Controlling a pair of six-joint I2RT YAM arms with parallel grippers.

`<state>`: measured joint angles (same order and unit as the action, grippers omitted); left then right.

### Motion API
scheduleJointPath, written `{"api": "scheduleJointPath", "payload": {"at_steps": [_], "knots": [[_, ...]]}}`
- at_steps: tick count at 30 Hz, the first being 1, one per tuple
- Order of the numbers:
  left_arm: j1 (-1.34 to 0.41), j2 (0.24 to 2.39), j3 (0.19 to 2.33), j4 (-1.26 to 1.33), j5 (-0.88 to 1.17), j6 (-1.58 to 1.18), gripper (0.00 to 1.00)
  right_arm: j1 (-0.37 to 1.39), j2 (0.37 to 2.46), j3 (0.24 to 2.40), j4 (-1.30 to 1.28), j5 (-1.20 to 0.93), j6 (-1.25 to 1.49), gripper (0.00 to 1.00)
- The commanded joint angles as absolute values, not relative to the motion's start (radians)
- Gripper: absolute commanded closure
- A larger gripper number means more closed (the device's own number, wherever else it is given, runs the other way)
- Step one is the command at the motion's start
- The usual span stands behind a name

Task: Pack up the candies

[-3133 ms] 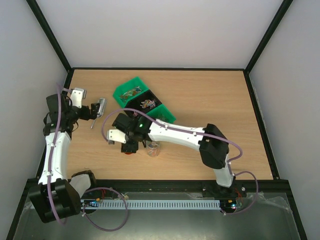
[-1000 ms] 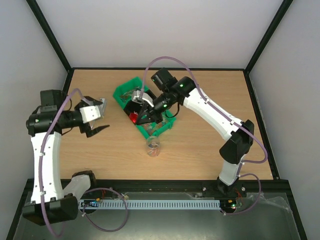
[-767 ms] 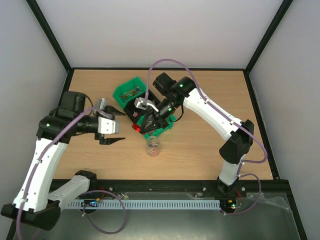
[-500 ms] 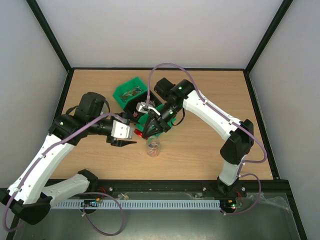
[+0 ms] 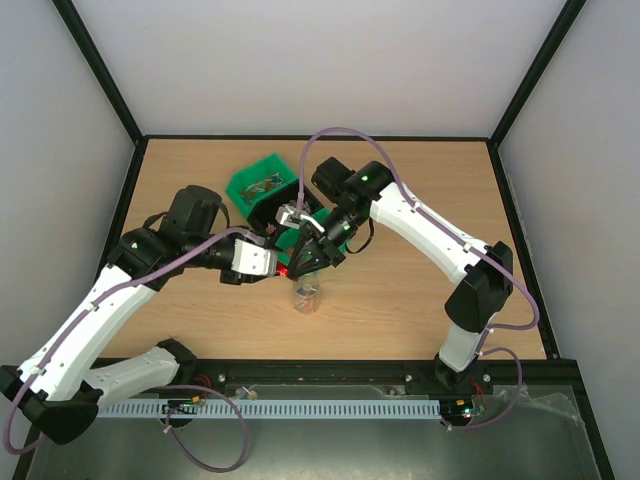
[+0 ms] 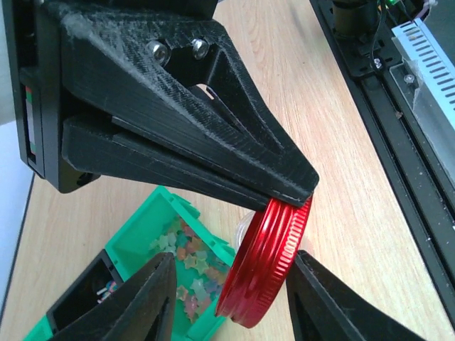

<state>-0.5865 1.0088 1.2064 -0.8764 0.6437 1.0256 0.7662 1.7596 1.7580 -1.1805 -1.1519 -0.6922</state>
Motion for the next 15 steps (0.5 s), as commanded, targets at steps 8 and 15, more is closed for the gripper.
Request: {"api": "scheduleJointPath", "payload": {"at_steps": [8, 15], "knots": [[-0.602, 0.993, 1.181, -0.899, 0.637, 1.045, 0.73, 0.756, 1.731, 1.757, -1.2, -1.188, -0.681, 0.94], [-0.591, 1.007, 1.166, -0.836, 0.67, 0.88, 0.8, 0.632, 1.684, 1.725, -1.052, -1.18, -0.527, 0.51]]}}
